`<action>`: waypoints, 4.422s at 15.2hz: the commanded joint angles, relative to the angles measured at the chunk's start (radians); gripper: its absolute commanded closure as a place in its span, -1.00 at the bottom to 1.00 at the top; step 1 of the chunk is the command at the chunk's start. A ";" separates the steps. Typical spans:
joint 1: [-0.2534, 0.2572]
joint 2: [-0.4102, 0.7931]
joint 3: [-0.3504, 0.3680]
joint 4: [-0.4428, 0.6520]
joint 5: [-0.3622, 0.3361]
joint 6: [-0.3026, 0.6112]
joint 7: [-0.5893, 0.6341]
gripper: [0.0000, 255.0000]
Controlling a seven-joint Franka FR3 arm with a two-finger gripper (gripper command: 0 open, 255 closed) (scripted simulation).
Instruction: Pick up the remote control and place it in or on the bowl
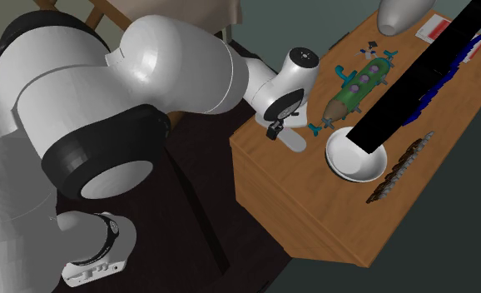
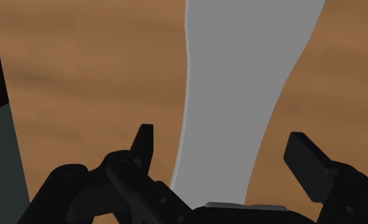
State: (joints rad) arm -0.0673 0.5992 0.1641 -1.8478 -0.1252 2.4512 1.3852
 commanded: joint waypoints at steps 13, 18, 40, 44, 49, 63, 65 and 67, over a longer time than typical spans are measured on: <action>0.000 0.000 0.000 0.000 0.000 0.000 0.000 1.00; -0.006 -0.049 0.008 -0.003 0.010 -0.046 -0.006 1.00; -0.024 -0.223 0.033 0.053 0.053 -0.273 -0.031 1.00; -0.035 -0.218 0.028 0.091 0.055 -0.307 -0.051 1.00; -0.087 -0.117 0.000 0.256 0.054 -0.370 -0.138 1.00; -0.181 0.362 -0.053 1.058 0.049 -0.693 -0.335 1.00; -0.182 0.360 -0.053 1.028 0.048 -0.665 -0.334 1.00; -0.184 0.361 -0.053 1.002 0.048 -0.638 -0.334 1.00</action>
State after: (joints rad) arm -0.2477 0.9611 0.1127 -0.8299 -0.0758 1.7973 1.0519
